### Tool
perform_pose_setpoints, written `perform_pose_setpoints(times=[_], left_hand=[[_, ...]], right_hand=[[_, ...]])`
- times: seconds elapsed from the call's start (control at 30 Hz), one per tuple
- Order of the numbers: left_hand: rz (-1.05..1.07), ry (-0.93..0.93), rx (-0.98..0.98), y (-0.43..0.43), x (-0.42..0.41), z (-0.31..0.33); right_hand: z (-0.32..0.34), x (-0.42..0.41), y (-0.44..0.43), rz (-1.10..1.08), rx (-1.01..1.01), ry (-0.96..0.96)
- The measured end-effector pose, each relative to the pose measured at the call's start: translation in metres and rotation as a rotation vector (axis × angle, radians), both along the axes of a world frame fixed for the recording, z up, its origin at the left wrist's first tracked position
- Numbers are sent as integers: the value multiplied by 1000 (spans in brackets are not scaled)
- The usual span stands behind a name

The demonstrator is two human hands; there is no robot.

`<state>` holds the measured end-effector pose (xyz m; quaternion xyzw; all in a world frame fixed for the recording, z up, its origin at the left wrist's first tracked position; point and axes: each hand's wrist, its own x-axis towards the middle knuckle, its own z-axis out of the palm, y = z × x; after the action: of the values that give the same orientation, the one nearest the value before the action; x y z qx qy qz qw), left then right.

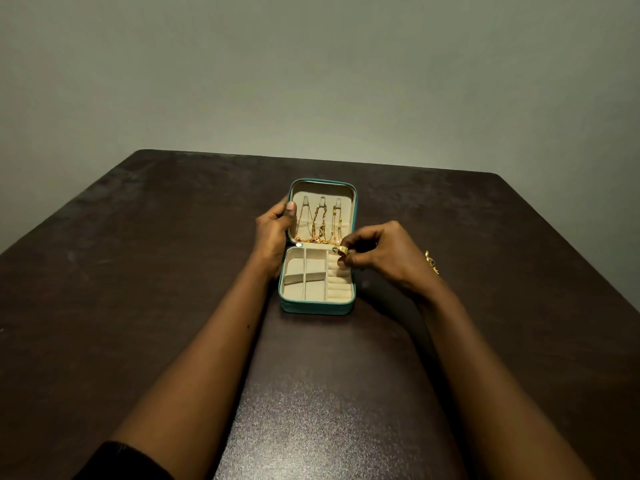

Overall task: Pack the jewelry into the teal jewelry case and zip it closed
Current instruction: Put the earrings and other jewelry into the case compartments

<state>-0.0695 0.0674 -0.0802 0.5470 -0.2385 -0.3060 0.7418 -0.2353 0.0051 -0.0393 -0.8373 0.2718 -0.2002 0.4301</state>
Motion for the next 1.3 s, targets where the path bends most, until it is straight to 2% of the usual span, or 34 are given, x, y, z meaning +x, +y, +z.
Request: perform_pose_setpoints(times=[0.1, 0.27, 0.4, 0.53, 0.7, 0.8, 0.97, 1.3], left_hand=[[-2, 13, -10, 1, -1, 1], [-2, 13, -17, 2, -3, 3], [-11, -3, -23, 0, -3, 3], [-16, -9, -9, 0, -3, 3], [-16, 1, -18, 0, -3, 3], [-16, 1, -11, 1, -3, 4], [-16, -11, -5, 1, -4, 4], [-18, -4, -7, 1, -5, 4]], right_hand=[[-2, 0, 0, -17, -57, 28], [-5, 4, -1, -38, -355, 117], [-8, 4, 0, 30, -414, 89], [-10, 5, -2, 23, -380, 39], [-10, 3, -5, 2, -158, -76], [-11, 3, -8, -1, -96, -109], [-12, 1, -9, 58, -94, -119], [-11, -1, -9, 153, -242, -38]])
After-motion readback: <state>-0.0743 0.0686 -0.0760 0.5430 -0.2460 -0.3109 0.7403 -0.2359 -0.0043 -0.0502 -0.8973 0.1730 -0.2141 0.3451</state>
